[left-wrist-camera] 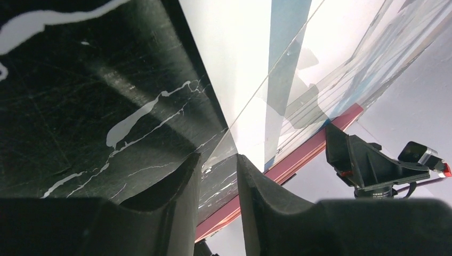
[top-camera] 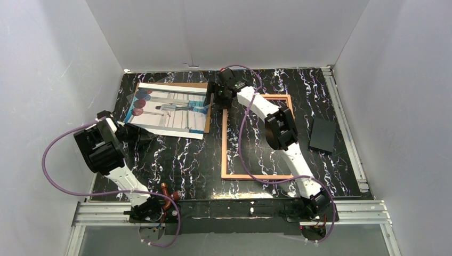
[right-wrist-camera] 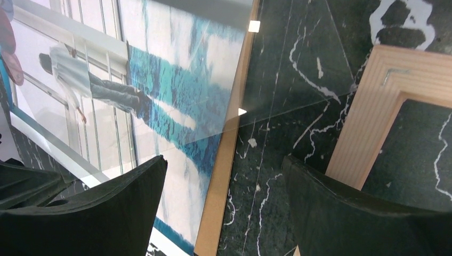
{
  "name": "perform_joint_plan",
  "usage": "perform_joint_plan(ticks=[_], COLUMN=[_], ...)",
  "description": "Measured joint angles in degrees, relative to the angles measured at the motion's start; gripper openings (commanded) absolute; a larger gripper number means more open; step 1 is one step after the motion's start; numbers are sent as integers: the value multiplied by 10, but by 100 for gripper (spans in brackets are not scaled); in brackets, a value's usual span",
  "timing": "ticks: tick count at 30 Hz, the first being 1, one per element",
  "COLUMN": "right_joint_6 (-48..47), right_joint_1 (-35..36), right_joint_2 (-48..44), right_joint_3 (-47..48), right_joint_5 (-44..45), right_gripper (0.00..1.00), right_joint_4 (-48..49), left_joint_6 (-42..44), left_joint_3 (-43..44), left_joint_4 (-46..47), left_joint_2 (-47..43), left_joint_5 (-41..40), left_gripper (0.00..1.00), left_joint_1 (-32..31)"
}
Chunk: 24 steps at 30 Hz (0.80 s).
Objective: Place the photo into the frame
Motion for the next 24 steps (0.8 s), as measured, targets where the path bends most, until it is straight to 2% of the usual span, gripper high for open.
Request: perform_joint_plan(ticks=[9,21,24], right_joint_6=[-4,-24,-27], right_joint_1=[2,0,0], right_joint_2=[-53,-211,-235], right_joint_3=[-74,-173,-192], right_joint_5=[-13,-13,-14], right_gripper=[89,90,91], right_joint_4=[0,-3,-2], left_joint_6=[-1,-31,-40], left_joint_3=[-26,-32,-36], left_joint_4=[29,116,135], left_joint_2=[-43,-85,-101], left_joint_5=[-7,33,45], left_gripper=[30,30,25], left_joint_1=[-2,-11,-14])
